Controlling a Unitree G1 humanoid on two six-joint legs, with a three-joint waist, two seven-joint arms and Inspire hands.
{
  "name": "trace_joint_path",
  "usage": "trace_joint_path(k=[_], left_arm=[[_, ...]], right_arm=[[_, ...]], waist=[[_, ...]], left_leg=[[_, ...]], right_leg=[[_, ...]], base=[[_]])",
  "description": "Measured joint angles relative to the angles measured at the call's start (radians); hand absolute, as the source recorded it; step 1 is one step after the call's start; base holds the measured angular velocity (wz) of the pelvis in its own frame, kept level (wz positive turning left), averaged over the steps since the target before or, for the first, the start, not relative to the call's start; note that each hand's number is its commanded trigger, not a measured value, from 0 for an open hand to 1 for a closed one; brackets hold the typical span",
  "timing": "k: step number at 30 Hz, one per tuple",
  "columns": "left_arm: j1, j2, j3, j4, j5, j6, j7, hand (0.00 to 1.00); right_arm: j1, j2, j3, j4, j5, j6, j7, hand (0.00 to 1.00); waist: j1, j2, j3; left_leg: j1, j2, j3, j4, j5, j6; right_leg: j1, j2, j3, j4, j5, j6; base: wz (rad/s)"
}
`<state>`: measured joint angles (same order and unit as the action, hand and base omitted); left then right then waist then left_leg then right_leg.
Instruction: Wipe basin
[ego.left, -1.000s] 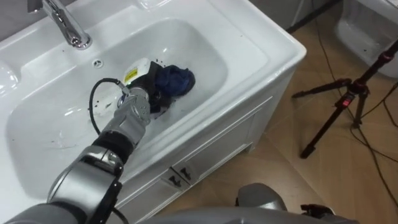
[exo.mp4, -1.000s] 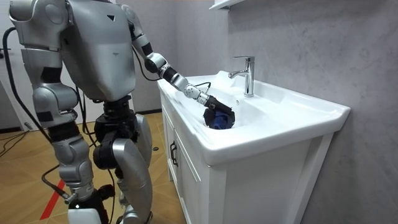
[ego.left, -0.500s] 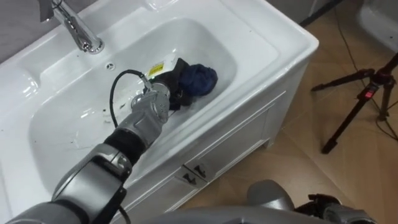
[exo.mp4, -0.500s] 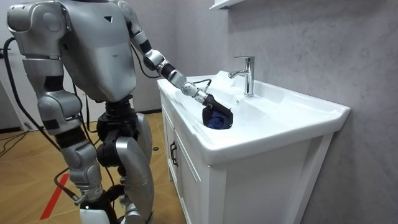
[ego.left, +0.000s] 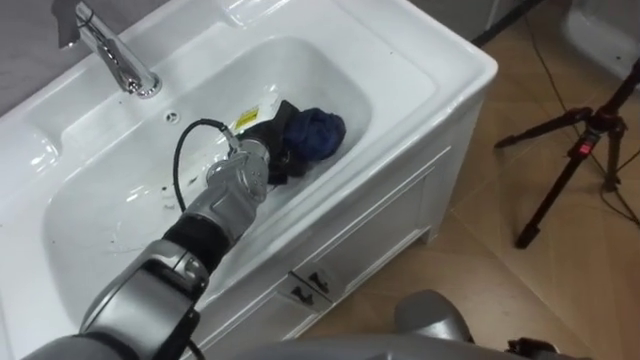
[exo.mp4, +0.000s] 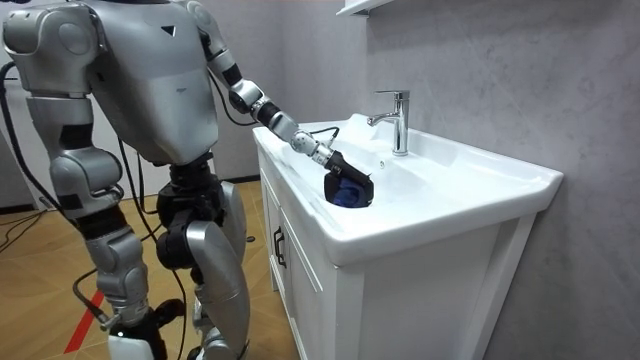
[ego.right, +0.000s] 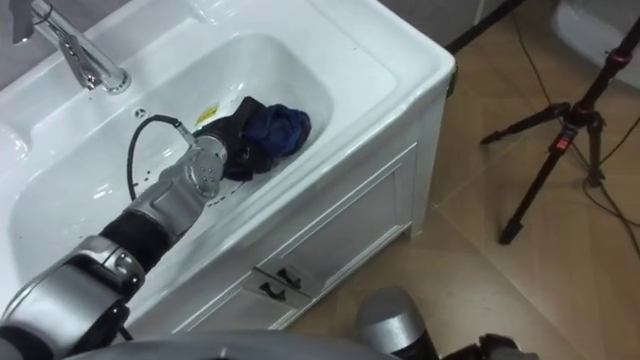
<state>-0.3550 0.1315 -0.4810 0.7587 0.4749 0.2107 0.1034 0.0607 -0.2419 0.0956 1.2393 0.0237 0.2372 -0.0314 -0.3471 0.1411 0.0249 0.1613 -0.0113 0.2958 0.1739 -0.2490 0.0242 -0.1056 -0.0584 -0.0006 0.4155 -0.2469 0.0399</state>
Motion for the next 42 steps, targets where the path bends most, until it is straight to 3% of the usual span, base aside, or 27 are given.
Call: trace_joint_path(k=[2, 7, 8, 11, 13, 21, 30, 36, 42], left_arm=[[0.034, 0.017, 0.033, 0.000, 0.025, -0.023, 0.000, 1.00], [0.123, 0.047, 0.096, 0.001, 0.117, -0.031, 0.006, 1.00], [0.151, 0.048, 0.114, 0.001, 0.149, -0.034, 0.018, 1.00], [0.196, 0.051, 0.172, 0.018, 0.196, -0.040, 0.044, 1.00], [0.207, 0.051, 0.197, 0.030, 0.197, -0.040, 0.047, 1.00], [0.239, 0.045, 0.265, 0.057, 0.197, -0.047, 0.089, 1.00], [0.289, 0.045, 0.331, 0.080, 0.206, -0.056, 0.133, 1.00], [0.319, 0.045, 0.373, 0.086, 0.248, -0.060, 0.167, 1.00], [0.336, 0.049, 0.411, 0.113, 0.271, -0.059, 0.177, 1.00]], right_arm=[[0.000, 0.001, -0.001, -0.009, -0.011, 0.004, 0.000, 0.00], [0.012, 0.001, -0.027, -0.057, -0.060, 0.002, -0.005, 0.00], [0.019, 0.004, -0.035, -0.063, -0.071, 0.002, -0.010, 0.00], [0.024, 0.009, -0.066, -0.067, -0.103, 0.003, -0.011, 0.00], [0.041, 0.009, -0.085, -0.080, -0.122, 0.003, -0.011, 0.00], [0.049, 0.009, -0.122, -0.085, -0.170, 0.016, -0.012, 0.00], [0.062, 0.010, -0.189, -0.085, -0.273, 0.026, 0.000, 0.00], [0.074, 0.011, -0.240, -0.085, -0.314, 0.026, -0.004, 0.00], [0.074, 0.009, -0.277, -0.086, -0.313, 0.021, -0.041, 0.00]], waist=[[0.010, -0.001, -0.0011], [0.046, -0.003, -0.0077], [0.055, -0.002, -0.0142], [0.075, -0.004, -0.0207], [0.083, -0.004, -0.0255], [0.085, -0.009, -0.0307], [0.114, -0.008, -0.0348], [0.141, 0.002, -0.0422], [0.148, 0.014, -0.0429]], left_leg=[[0.007, 0.006, 0.000, -0.022, -0.004, -0.006], [0.026, 0.018, -0.001, -0.020, -0.005, -0.010], [0.031, 0.020, -0.001, -0.020, -0.007, -0.012], [0.043, 0.019, 0.001, -0.022, -0.006, -0.015], [0.047, 0.019, 0.002, -0.022, -0.005, -0.016], [0.061, 0.027, 0.007, -0.025, -0.010, -0.024], [0.112, 0.062, -0.004, -0.036, -0.017, -0.049], [0.117, 0.080, -0.020, -0.034, -0.012, -0.064], [0.117, 0.085, -0.038, -0.007, -0.011, -0.065]], right_leg=[[-0.001, 0.013, 0.000, 0.006, 0.002, -0.007], [0.019, 0.024, -0.001, 0.003, 0.008, -0.020], [0.019, 0.027, -0.002, 0.003, 0.006, -0.023], [0.020, 0.027, 0.001, 0.015, 0.001, -0.026], [0.023, 0.027, 0.001, 0.018, -0.002, -0.026], [0.040, 0.036, 0.002, 0.015, 0.004, -0.035], [0.092, 0.088, 0.025, -0.019, 0.016, -0.061], [0.099, 0.111, 0.027, -0.039, 0.027, -0.082], [0.109, 0.110, 0.025, -0.035, 0.020, -0.093]], base=[[-0.02], [-0.02], [0.00], [-0.04], [0.00], [-0.06], [-0.12], [-0.08], [-0.01]])
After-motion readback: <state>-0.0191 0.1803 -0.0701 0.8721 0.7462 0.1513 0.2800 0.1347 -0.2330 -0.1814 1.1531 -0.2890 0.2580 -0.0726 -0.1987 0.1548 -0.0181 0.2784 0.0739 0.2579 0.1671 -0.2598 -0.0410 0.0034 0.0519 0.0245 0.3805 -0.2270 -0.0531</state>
